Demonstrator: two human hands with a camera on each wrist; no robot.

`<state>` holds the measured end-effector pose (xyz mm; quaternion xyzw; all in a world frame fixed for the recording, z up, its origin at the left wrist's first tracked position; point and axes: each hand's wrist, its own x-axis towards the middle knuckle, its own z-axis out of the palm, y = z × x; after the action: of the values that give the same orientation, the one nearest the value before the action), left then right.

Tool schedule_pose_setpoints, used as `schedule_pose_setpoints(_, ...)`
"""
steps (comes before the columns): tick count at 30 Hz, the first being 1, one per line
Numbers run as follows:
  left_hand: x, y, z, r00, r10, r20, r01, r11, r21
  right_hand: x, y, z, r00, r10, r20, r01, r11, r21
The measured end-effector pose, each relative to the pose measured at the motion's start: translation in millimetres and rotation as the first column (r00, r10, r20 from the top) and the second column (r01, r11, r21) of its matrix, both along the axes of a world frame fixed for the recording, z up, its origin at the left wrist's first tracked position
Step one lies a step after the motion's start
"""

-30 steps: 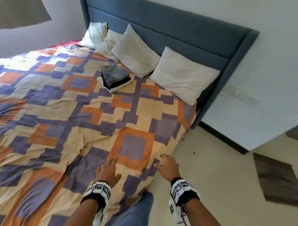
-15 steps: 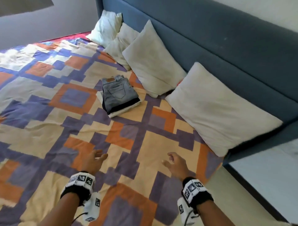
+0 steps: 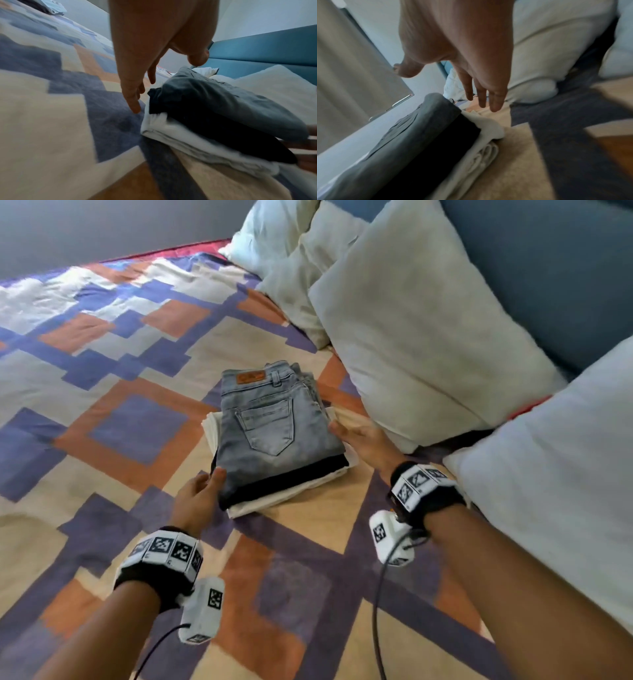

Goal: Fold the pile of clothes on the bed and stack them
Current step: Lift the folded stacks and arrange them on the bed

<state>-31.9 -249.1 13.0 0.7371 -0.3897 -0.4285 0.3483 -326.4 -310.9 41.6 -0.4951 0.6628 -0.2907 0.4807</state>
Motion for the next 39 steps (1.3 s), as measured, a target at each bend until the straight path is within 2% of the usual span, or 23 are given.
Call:
schedule_pose_setpoints(2,2.1,-27.9,-22.7,0.996,0.048,-0.078,-0.046,0.998,0.030,10.6,-29.1,-16.0,0.995,0.009,0.100,-0.013,0.999,0.032)
schedule_pose_setpoints(5,-4.4,-52.0,-46.7,0.949,0.165,-0.268,-0.155,0.986,0.059,24.9,-52.5,-51.6,0.987,0.013,0.159,-0.042,0.983,0.179)
schedule_pose_setpoints(8,6.4,-59.3,-74.2,0.948,0.218,-0.231,-0.198,0.974,0.108,25.6,-62.7,-87.3,0.996,-0.036,0.082,0.019,0.980,0.200)
schedule_pose_setpoints(10,10.4,-61.0,-76.7,0.940,0.224,-0.257,-0.185,0.969,0.165,24.2,-60.6,-86.1,0.990,-0.048,0.132,0.019,0.978,0.208)
schedule_pose_setpoints(12,14.1,-61.9,-70.8,0.939,0.225,-0.259,-0.170,0.961,0.219,26.1,-54.5,-66.5,0.983,-0.066,0.169,0.025,0.972,0.233)
schedule_pose_setpoints(14,13.8,-50.5,-60.0,0.933,0.188,-0.305,-0.105,0.957,0.270,21.8,-46.6,-55.7,0.984,-0.038,0.172,-0.010,0.963,0.270)
schedule_pose_setpoints(17,-5.7,-1.4,-28.1,0.858,0.187,-0.478,0.029,0.912,0.408,3.9,-11.8,-36.8,0.972,0.037,0.231,-0.128,0.911,0.393)
schedule_pose_setpoints(19,-20.3,47.1,-9.3,0.835,0.209,-0.508,0.055,0.888,0.457,-12.6,28.2,-23.0,0.948,0.098,0.301,-0.235,0.855,0.462)
schedule_pose_setpoints(21,-28.2,98.6,3.9,0.817,0.209,-0.537,0.089,0.875,0.476,-28.8,72.5,-17.8,0.943,0.126,0.309,-0.278,0.810,0.517)
schedule_pose_setpoints(23,-25.8,145.2,10.4,0.766,0.178,-0.618,0.164,0.875,0.455,-43.6,122.1,-15.5,0.920,0.123,0.373,-0.328,0.763,0.557)
schedule_pose_setpoints(26,-22.9,194.9,15.0,0.780,0.115,-0.615,0.284,0.810,0.512,-59.7,185.8,-18.5,0.889,0.132,0.439,-0.405,0.675,0.617)
schedule_pose_setpoints(27,-25.0,205.9,14.9,0.803,0.089,-0.589,0.294,0.801,0.521,-61.4,202.3,-19.6,0.892,0.125,0.435,-0.398,0.674,0.622)
schedule_pose_setpoints(28,-26.3,206.3,12.7,0.831,0.069,-0.553,0.277,0.810,0.517,-60.8,208.1,-26.1,0.897,0.109,0.428,-0.373,0.706,0.601)
schedule_pose_setpoints(31,-36.4,207.6,5.5,0.867,0.142,-0.478,0.086,0.901,0.425,-50.3,223.2,-29.3,0.871,-0.076,0.486,-0.212,0.833,0.510)
schedule_pose_setpoints(33,-46.2,203.1,5.6,0.907,0.107,-0.408,0.046,0.936,0.350,-37.4,223.1,-33.8,0.856,-0.143,0.497,-0.123,0.877,0.465)
schedule_pose_setpoints(36,-55.2,206.0,1.7,0.940,0.114,-0.320,-0.001,0.943,0.333,-23.0,227.0,-40.4,0.869,-0.183,0.460,-0.031,0.908,0.418)
schedule_pose_setpoints(39,-58.1,211.8,4.3,0.932,0.171,-0.318,-0.058,0.939,0.338,-17.9,234.8,-31.0,0.873,-0.234,0.428,0.041,0.909,0.414)
